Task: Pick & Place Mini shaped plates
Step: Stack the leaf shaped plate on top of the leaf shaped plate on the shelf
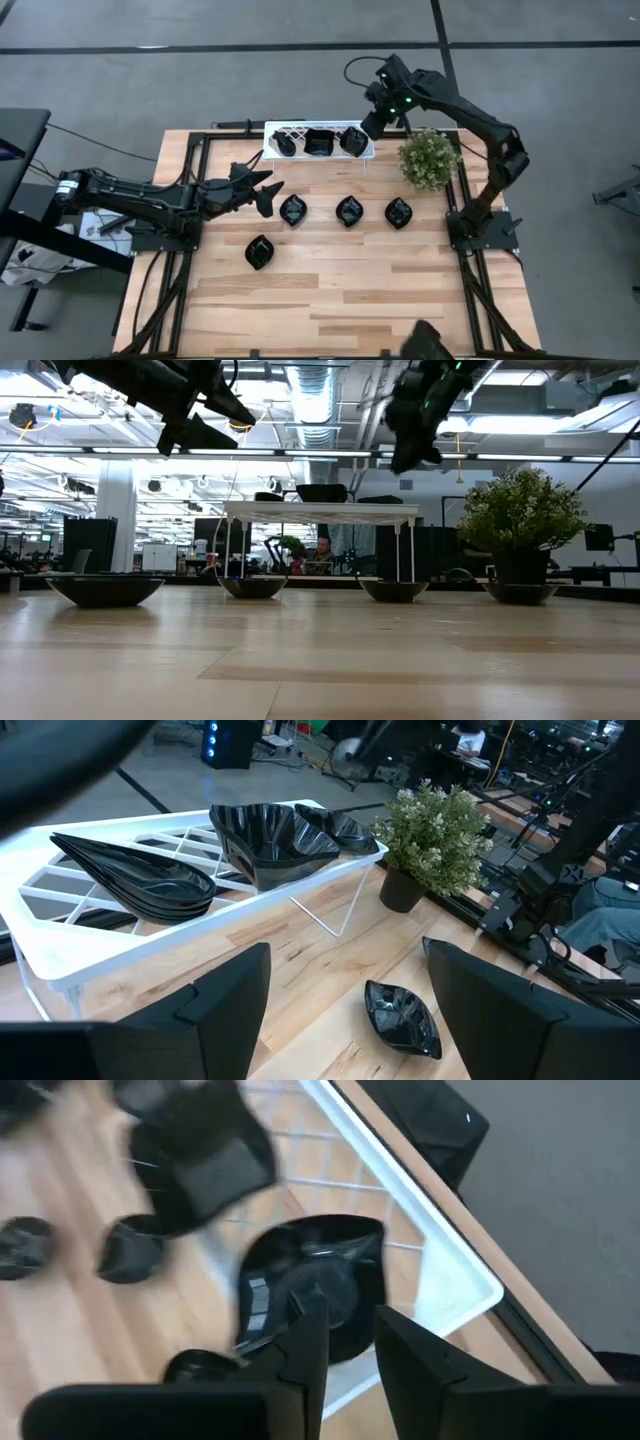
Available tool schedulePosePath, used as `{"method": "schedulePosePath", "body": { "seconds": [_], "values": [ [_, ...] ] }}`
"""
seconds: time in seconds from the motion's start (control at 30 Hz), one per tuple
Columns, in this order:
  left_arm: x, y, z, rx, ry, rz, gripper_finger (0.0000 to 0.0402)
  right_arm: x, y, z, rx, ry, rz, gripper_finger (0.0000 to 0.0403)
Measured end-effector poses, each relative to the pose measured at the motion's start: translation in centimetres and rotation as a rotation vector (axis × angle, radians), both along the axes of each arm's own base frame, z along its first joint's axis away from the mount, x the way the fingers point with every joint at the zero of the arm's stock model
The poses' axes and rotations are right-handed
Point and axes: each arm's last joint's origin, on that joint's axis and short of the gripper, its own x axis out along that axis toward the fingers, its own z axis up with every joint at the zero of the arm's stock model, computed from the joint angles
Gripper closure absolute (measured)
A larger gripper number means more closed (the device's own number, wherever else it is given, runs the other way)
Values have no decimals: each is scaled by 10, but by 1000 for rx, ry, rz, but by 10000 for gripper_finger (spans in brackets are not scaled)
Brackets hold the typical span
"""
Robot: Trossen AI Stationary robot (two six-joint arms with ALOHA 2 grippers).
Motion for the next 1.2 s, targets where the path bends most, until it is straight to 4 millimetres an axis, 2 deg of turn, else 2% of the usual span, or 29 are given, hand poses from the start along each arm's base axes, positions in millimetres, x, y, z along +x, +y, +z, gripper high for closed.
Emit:
{"method": "schedulePosePath", "body": {
  "seconds": [0.2,0.47,0.57,0.73,0.9,1.07,1.2],
  "values": [
    [0,0,0,0,0,0,128,-20,56,39,17,-43,32,328],
    [0,0,0,0,0,0,128,-38,130,58,193,22,44,328],
    [0,0,0,0,0,0,127,-35,153,61,186,22,145,328],
    [1,-1,0,-22,2,-48,128,-30,187,65,87,13,426,328],
    [1,-3,-1,-48,4,-106,126,-33,201,60,60,-34,489,328],
    [2,-3,-1,-53,5,-117,128,-57,203,36,29,-62,405,328],
    [2,-3,-1,-61,0,-114,127,-81,208,14,30,-182,356,328]
  ]
}}
